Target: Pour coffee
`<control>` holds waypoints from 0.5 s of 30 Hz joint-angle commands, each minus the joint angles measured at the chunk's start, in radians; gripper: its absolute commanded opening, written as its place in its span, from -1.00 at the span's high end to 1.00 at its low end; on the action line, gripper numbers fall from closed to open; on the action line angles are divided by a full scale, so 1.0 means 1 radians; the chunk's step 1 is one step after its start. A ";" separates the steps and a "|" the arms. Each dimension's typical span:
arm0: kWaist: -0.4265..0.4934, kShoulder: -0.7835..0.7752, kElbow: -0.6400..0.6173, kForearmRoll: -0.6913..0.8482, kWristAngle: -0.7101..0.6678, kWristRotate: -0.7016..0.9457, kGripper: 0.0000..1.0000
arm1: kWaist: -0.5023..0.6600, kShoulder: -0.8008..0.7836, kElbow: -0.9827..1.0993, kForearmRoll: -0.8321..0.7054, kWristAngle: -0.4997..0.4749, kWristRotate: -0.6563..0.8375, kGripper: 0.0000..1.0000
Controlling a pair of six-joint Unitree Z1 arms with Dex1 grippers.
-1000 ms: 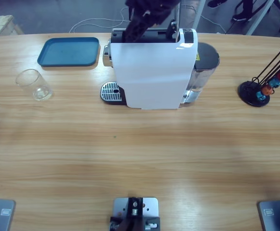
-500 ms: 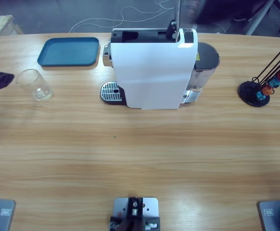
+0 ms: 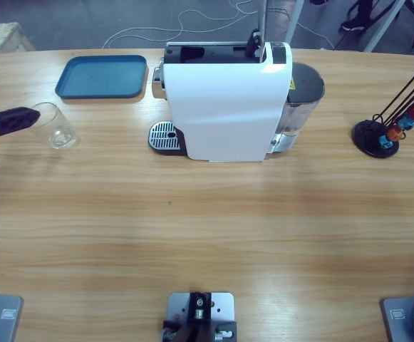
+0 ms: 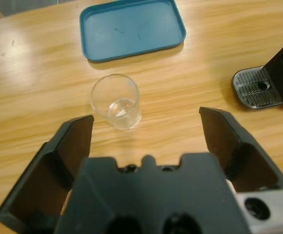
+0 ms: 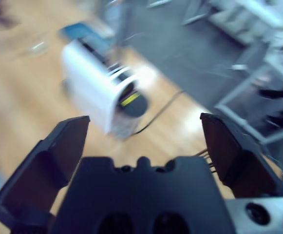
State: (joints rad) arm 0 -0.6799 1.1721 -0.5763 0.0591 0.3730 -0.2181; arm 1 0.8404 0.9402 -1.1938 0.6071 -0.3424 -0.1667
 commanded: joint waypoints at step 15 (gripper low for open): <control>0.008 -0.201 0.034 0.123 -0.161 0.064 -0.96 | -0.115 0.758 -0.085 -0.540 -0.092 0.027 1.00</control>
State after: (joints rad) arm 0 -0.6776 0.9421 -0.5740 0.2067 0.2246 -0.1640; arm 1 0.7135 1.5552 -1.1724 0.0182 -0.3629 -0.1360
